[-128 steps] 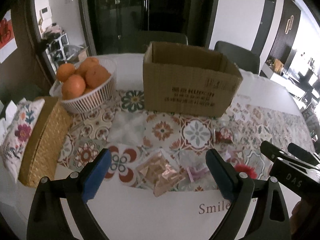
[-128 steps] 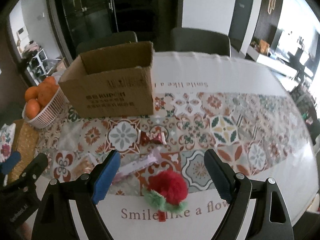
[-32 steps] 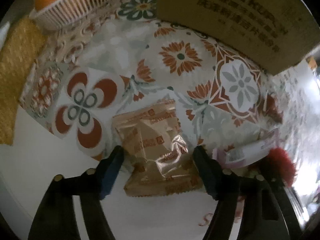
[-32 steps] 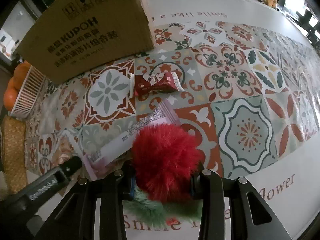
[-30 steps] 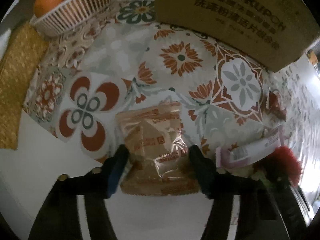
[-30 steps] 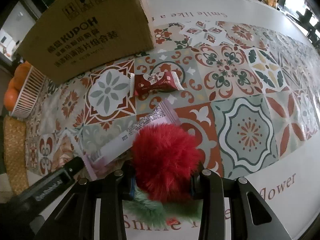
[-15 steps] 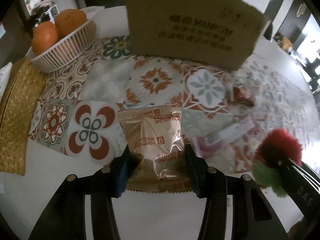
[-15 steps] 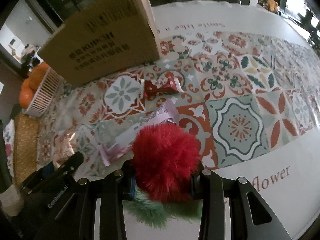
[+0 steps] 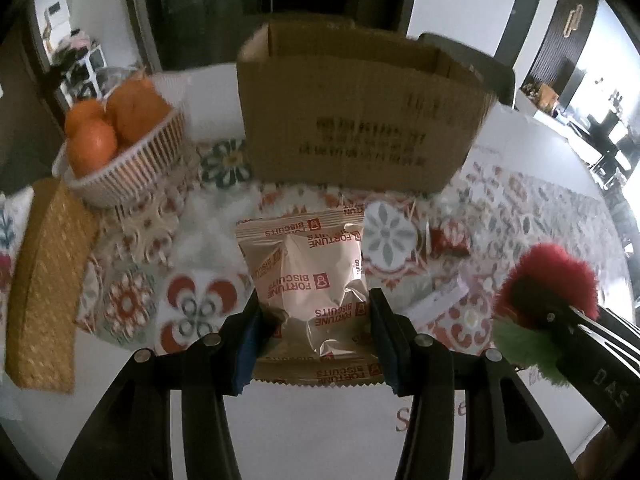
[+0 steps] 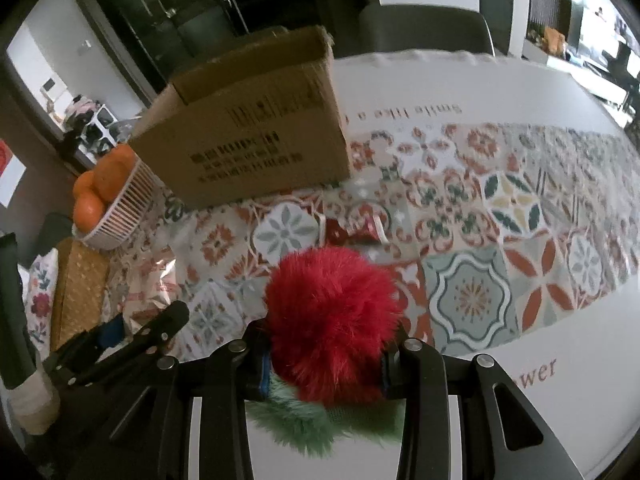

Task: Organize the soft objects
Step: 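Carry the biscuit pack and red pompom over the cardboard box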

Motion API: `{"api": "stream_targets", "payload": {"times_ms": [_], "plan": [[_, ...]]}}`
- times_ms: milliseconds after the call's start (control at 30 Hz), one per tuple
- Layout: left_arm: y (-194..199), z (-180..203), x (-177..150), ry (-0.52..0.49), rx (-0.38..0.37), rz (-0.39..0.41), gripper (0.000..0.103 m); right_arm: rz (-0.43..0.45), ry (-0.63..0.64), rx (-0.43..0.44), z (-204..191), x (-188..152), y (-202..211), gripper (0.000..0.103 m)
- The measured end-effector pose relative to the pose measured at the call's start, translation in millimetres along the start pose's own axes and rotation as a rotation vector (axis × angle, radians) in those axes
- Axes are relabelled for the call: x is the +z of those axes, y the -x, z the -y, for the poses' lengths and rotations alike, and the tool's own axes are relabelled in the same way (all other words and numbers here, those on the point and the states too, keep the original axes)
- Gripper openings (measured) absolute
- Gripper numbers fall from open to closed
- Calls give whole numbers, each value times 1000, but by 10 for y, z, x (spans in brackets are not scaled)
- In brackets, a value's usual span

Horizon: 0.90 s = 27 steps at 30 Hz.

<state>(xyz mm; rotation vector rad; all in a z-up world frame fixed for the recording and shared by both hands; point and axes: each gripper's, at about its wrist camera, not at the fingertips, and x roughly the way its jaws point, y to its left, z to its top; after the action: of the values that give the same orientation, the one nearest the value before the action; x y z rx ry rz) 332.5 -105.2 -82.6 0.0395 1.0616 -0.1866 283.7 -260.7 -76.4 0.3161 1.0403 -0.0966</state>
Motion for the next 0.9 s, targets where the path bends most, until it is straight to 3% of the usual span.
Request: {"api": "stream_targets", "payload": {"times_ms": [433,900], "plan": [[344,-101,527,-46,11,115,50,97,69,5,-309,476,302,38],[479,-178,963,-52,11,169,50,152,109,23,-539,876,426,38]]}}
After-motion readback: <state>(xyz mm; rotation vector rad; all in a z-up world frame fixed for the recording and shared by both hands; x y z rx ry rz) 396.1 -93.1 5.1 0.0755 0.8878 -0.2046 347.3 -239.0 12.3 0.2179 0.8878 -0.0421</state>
